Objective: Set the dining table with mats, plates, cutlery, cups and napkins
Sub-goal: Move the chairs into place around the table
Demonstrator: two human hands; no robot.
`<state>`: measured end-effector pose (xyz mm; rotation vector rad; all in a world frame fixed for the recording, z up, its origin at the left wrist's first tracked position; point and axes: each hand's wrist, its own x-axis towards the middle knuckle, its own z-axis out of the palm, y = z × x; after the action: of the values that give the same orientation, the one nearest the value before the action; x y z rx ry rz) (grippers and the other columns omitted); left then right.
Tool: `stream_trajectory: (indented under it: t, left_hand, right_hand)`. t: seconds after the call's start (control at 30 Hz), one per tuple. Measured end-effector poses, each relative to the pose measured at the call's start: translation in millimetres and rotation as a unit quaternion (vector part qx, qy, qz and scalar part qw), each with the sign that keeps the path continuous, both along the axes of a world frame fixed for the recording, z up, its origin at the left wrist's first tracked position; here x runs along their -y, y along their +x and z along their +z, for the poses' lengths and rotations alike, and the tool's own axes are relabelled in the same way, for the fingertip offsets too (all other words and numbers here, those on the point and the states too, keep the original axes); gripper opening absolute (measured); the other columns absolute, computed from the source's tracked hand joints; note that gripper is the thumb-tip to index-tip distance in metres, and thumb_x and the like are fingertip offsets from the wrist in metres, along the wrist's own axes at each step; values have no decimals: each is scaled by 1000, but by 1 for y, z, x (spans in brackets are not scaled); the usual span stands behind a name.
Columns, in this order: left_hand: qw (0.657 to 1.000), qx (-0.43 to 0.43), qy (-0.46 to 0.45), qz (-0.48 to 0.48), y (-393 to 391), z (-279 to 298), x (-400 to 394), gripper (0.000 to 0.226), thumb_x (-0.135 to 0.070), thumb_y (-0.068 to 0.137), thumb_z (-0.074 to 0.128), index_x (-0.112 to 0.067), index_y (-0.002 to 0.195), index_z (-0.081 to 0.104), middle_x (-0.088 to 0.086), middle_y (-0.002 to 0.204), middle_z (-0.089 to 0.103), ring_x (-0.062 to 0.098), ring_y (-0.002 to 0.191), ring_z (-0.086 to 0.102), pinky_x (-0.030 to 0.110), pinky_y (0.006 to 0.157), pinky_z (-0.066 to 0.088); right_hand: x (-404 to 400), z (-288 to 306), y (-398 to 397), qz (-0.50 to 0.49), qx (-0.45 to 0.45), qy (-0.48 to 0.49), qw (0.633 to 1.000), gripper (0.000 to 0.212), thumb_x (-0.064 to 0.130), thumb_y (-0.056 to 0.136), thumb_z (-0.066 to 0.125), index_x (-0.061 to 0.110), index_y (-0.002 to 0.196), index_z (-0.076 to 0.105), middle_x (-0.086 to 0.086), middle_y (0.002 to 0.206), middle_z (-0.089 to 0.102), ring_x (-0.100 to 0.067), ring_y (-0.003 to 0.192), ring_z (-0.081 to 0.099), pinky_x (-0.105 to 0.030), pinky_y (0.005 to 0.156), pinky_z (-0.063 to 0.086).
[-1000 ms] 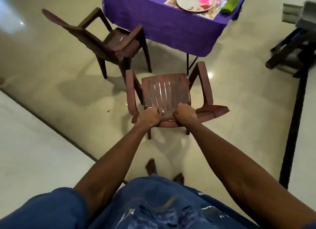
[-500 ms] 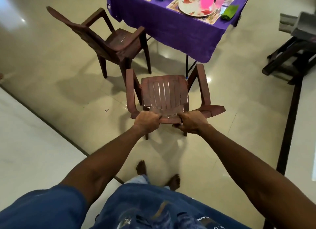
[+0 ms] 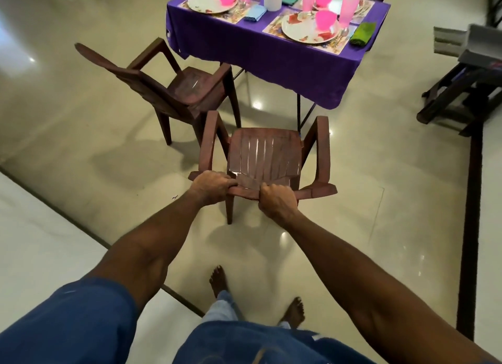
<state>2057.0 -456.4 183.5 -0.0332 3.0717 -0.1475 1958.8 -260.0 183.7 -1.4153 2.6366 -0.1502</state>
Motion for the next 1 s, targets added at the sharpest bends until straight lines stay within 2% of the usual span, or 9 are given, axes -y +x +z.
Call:
stream_trajectory:
  t: [0.07, 0.23, 0.37, 0.43, 0.57, 0.77, 1.0]
  left_hand:
    - [1000, 8, -10, -17, -6, 0, 32, 21, -33, 91, 60, -29, 110, 68, -4, 97, 72, 19, 87, 69, 32, 69, 53]
    - [998, 18, -30, -47, -24, -6, 111, 16, -32, 92, 59, -30, 104, 67, -7, 94, 71, 15, 88, 68, 30, 76, 50]
    - [995, 25, -38, -87, -52, -1, 155, 19, -30, 93, 56, -28, 109, 66, -5, 98, 70, 17, 95, 67, 33, 79, 49]
    - [996, 32, -29, -79, -66, 0, 175, 19, -30, 93, 54, -28, 108, 66, -4, 97, 70, 18, 94, 67, 34, 79, 50]
    - [996, 35, -22, -82, -93, 0, 194, 17, -29, 93, 55, -30, 107, 65, -5, 94, 69, 18, 89, 68, 34, 75, 55]
    - [995, 30, -1, -99, -141, -3, 231, 16, -31, 95, 54, -30, 108, 64, -6, 94, 68, 16, 88, 67, 31, 74, 53]
    - [991, 39, 2, -127, -170, 0, 271, 20, -33, 95, 55, -28, 111, 65, -5, 100, 68, 16, 94, 66, 32, 80, 53]
  right_hand:
    - [28, -2, 1, -18, 5, -4, 1000, 18, 25, 100, 44, 16, 90, 56, 0, 70, 56, -14, 49, 39, -27, 54, 32]
    - [102, -7, 3, -72, 2, 0, 997, 18, 23, 98, 44, 18, 83, 51, 0, 68, 58, -14, 48, 42, -27, 53, 34]
    - [141, -6, -14, -102, 8, 8, 995, 14, 25, 96, 48, 17, 88, 55, 2, 68, 55, -12, 48, 41, -26, 53, 33]
    - [160, -4, -27, -106, 13, 6, 994, 10, 25, 94, 51, 17, 94, 56, 1, 71, 54, -17, 54, 49, -28, 57, 37]
    - [175, -2, -53, -115, 8, 15, 993, 14, 26, 92, 49, 18, 102, 56, 0, 79, 60, -22, 63, 54, -29, 60, 39]
    - [210, -6, -87, -145, -22, 11, 989, 13, 27, 96, 48, 18, 98, 57, -2, 82, 66, -21, 62, 53, -29, 59, 38]
    - [248, -8, -102, -167, -15, 1, 986, 12, 25, 96, 47, 19, 96, 57, 4, 69, 53, -16, 53, 46, -27, 56, 33]
